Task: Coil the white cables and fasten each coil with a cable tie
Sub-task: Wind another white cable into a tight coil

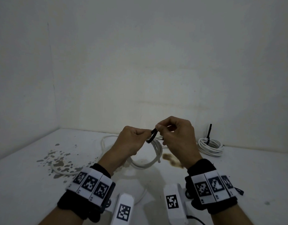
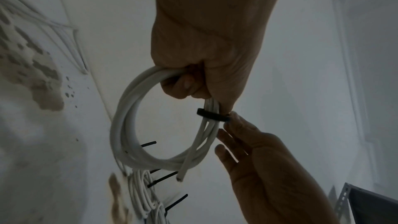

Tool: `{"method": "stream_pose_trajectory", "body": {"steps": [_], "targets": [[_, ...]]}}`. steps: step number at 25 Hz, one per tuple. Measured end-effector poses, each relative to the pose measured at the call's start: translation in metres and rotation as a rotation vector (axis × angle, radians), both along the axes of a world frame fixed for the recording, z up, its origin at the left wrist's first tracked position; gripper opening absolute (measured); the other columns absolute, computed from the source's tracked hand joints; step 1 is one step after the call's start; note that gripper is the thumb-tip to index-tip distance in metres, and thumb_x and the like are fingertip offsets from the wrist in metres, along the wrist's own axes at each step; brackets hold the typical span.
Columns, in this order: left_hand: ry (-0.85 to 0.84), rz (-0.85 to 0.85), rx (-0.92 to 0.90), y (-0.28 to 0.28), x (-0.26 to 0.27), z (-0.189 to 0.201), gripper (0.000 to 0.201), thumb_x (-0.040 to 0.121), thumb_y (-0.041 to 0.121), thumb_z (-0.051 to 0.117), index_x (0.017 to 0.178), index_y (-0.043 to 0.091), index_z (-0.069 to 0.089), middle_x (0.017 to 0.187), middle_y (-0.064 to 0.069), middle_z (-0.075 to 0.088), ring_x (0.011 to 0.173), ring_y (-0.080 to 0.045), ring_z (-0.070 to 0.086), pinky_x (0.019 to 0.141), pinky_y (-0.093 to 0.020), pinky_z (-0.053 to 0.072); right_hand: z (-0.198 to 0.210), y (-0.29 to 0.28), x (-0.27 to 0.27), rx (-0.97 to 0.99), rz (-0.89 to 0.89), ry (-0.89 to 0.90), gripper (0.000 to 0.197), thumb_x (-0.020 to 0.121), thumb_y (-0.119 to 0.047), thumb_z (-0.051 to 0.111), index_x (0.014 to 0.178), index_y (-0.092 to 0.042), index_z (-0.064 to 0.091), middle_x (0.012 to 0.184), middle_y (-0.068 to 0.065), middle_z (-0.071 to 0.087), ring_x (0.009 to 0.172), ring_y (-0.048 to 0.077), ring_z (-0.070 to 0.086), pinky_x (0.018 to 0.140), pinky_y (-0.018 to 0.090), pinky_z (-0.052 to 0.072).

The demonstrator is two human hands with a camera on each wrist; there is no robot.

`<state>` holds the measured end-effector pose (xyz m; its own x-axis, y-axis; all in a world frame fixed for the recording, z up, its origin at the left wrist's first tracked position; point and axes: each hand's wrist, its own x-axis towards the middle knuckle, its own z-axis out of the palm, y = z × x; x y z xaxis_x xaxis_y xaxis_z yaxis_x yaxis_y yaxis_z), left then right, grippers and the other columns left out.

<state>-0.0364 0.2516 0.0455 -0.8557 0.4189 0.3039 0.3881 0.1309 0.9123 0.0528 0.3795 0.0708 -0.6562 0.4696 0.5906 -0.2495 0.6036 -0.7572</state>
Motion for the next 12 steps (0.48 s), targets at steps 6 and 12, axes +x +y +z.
{"method": "stream_pose_trajectory", "body": {"steps": [6,12], "targets": [[0.196,0.271,0.009,-0.006,-0.011,-0.010,0.053,0.089,0.028,0.063,0.044,0.016,0.036,0.045,0.002,0.026,0.039,-0.010,0.022,0.041,-0.022,0.020,0.006,-0.011,0.005,0.089,-0.061,-0.020,0.013,0.090,-0.008,0.068,0.078,-0.012,0.067,0.069,-0.007,0.066,0.059,0.003,0.058,0.054,0.011,0.040],[0.197,0.394,0.053,-0.021,-0.035,-0.018,0.047,0.089,0.033,0.060,0.048,0.008,0.057,0.047,-0.008,0.035,0.041,-0.011,0.029,0.042,-0.024,0.028,0.016,-0.031,0.016,-0.040,0.100,-0.055,0.016,0.094,-0.009,0.064,0.078,-0.010,0.063,0.081,0.004,0.069,0.043,0.009,0.062,0.044,0.017,0.041]]}}
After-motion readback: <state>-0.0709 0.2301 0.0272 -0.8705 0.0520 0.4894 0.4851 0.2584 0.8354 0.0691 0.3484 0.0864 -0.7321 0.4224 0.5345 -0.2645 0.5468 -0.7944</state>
